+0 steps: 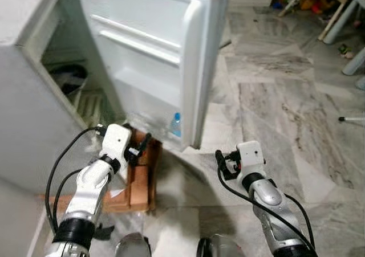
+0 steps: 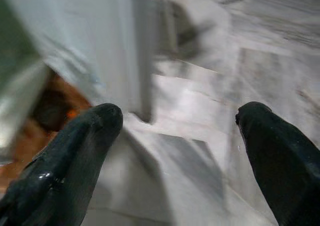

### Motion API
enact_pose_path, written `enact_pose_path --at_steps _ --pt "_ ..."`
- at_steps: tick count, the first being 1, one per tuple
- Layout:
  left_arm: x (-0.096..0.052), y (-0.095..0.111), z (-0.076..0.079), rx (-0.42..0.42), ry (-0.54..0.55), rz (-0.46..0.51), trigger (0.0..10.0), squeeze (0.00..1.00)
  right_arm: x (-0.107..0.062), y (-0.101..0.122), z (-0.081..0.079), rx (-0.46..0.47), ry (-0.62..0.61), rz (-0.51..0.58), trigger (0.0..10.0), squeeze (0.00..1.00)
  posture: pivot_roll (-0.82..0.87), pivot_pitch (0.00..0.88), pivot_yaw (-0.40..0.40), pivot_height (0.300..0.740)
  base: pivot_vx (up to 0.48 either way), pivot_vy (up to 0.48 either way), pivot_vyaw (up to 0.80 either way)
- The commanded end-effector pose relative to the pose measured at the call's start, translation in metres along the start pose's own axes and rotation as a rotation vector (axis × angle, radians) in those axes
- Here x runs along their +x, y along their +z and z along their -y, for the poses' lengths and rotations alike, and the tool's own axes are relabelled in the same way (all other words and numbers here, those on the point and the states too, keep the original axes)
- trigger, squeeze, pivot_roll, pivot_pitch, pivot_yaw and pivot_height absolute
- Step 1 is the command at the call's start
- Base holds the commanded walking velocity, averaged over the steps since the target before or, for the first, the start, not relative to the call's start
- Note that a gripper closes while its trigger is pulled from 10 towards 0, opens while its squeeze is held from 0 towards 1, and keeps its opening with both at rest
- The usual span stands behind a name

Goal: Restocking fridge

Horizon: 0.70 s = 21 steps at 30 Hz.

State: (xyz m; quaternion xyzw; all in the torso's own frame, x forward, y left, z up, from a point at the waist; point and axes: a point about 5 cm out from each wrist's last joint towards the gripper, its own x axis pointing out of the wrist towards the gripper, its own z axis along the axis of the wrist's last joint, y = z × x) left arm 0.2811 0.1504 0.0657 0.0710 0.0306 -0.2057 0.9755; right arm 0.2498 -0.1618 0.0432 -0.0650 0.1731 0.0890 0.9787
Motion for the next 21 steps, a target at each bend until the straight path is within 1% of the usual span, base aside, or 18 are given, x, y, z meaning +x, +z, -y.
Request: enact_pose_path --at_steps 1,5,9,12,15,18,20,21 --pt "-0.009 0.0 -0.004 0.013 0.044 -0.004 10.0 0.0 0.001 0.003 0.001 0.006 -0.002 0.011 10.0 0.0 0.09 0.116 0.004 0.74 0.465 0.0 -0.45" --pt "-0.016 -0.001 -0.005 0.01 0.093 -0.019 10.0 0.0 0.002 0.003 0.001 -0.006 0.004 0.008 10.0 0.0 0.09 0.12 0.004 0.74 0.477 0.0 0.0" --pt "-0.016 -0.003 -0.01 0.066 0.17 -0.059 10.0 0.0 0.005 0.005 0.001 -0.016 0.009 0.008 10.0 0.0 0.12 0.133 0.006 0.74 0.48 0.0 0.0" --pt "-0.016 0.0 -0.012 0.045 0.196 -0.05 10.0 0.0 0.005 0.006 0.001 -0.019 0.011 0.012 10.0 0.0 0.11 0.139 0.008 0.74 0.477 0.0 0.0" --pt "-0.011 0.002 -0.007 0.04 0.176 -0.048 10.0 0.0 0.005 0.006 0.001 -0.02 0.012 0.012 10.0 0.0 0.09 0.135 0.005 0.74 0.48 0.0 0.0" --pt "0.0 0.009 -0.001 0.04 0.147 -0.029 10.0 0.0 0.006 0.006 0.001 -0.021 0.012 0.01 10.0 0.0 0.09 0.128 0.003 0.74 0.472 0.0 0.0" --pt "0.002 0.01 0.0 0.04 0.142 -0.027 10.0 0.0 0.006 0.006 0.001 -0.021 0.012 0.009 10.0 0.0 0.09 0.128 0.003 0.74 0.472 0.0 0.0" --pt "0.008 0.014 0.003 0.04 0.128 -0.014 10.0 0.0 0.007 0.006 0.001 -0.023 0.012 0.008 10.0 0.0 0.09 0.121 0.004 0.74 0.48 0.0 0.0"
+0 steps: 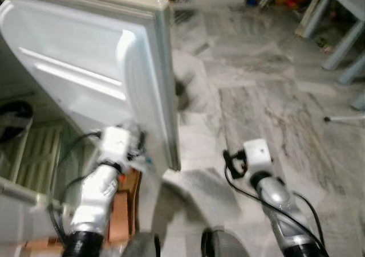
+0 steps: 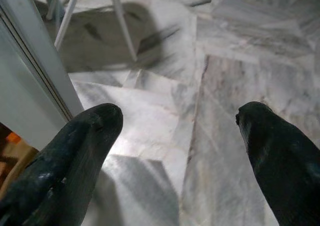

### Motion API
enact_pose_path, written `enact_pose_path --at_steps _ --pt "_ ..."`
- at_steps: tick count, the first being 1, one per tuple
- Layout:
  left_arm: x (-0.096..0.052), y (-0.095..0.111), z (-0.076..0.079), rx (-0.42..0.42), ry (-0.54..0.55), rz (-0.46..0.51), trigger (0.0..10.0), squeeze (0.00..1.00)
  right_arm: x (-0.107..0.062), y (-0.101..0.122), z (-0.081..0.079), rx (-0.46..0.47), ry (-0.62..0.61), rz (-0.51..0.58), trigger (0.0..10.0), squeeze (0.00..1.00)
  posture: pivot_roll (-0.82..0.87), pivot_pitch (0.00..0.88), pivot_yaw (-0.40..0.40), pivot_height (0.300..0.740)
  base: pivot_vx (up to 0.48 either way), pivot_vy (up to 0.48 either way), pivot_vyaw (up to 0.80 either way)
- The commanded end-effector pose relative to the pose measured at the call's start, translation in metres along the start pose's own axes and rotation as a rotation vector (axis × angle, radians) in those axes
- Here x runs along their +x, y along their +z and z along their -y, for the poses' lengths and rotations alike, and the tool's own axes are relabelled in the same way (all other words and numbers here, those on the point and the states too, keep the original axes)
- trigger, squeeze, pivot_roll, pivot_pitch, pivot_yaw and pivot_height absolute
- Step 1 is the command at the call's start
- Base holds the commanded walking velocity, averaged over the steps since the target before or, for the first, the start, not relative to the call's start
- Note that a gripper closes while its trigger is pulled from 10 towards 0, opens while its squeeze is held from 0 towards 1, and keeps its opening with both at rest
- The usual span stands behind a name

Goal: Restocking fridge

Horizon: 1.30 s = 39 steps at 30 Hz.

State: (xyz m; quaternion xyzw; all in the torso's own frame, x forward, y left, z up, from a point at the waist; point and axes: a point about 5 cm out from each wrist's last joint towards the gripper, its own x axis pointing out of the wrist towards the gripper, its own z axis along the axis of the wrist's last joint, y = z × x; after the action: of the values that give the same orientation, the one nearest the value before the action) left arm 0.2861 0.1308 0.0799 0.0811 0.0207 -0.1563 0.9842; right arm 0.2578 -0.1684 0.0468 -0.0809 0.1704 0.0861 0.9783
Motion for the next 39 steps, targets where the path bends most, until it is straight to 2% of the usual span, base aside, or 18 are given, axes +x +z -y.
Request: enact_pose_path --at_steps 1,5,16,17,21,23,27,29,33,34,39 --pt "0.002 0.001 -0.007 0.021 0.012 -0.01 10.0 0.0 0.002 0.001 -0.007 0.007 0.023 0.007 10.0 0.0 0.09 0.118 0.003 0.74 0.472 0.0 0.0" --pt "0.01 0.005 -0.001 0.032 -0.015 0.002 10.0 0.0 0.003 0.001 -0.007 0.005 0.02 0.007 10.0 0.0 0.08 0.109 0.003 0.74 0.472 0.0 0.0" --pt "0.02 0.001 -0.001 0.024 -0.013 -0.017 10.0 0.0 0.004 -0.001 -0.007 0.011 0.01 -0.001 10.0 0.0 0.07 0.079 -0.005 0.74 0.471 0.0 0.0" --pt "0.024 0.002 -0.003 0.026 -0.008 -0.018 10.0 0.0 0.004 -0.001 -0.007 0.014 0.009 -0.002 10.0 0.0 0.07 0.077 -0.003 0.74 0.465 0.0 0.0" --pt "0.027 0.003 -0.008 0.025 0.006 -0.018 10.0 0.0 0.004 -0.001 -0.008 0.019 0.007 -0.003 10.0 0.0 0.06 0.072 0.001 0.74 0.465 0.0 0.0" --pt "0.026 0.0 -0.019 0.024 0.043 -0.034 10.0 0.0 0.004 -0.002 -0.008 0.025 0.005 -0.003 10.0 0.0 0.06 0.069 0.005 0.74 0.457 0.0 0.0" --pt "0.026 -0.002 -0.021 0.023 0.051 -0.039 10.0 0.0 0.004 -0.002 -0.008 0.025 0.004 -0.004 10.0 0.0 0.06 0.069 0.005 0.74 0.448 0.0 0.0" --pt "0.023 -0.005 -0.029 0.031 0.078 -0.044 10.0 0.0 0.004 -0.003 -0.009 0.03 0.004 -0.004 10.0 0.0 0.06 0.066 0.01 0.74 0.0 0.0 0.0" --pt "0.017 -0.008 -0.035 0.035 0.096 -0.048 10.0 0.0 0.003 -0.003 -0.009 0.033 0.004 -0.004 10.0 0.0 0.06 0.069 0.01 0.74 0.0 0.0 0.0" --pt "0.004 -0.017 -0.038 0.044 0.101 -0.069 10.0 0.0 0.003 -0.003 -0.009 0.034 0.004 -0.004 10.0 0.0 0.06 0.074 0.011 0.74 0.0 0.0 0.0" --pt "-0.009 -0.025 -0.042 0.06 0.113 -0.095 10.0 0.0 0.002 -0.003 -0.008 0.034 0.002 -0.004 10.0 0.0 0.06 0.078 0.01 0.74 0.0 0.0 0.0"
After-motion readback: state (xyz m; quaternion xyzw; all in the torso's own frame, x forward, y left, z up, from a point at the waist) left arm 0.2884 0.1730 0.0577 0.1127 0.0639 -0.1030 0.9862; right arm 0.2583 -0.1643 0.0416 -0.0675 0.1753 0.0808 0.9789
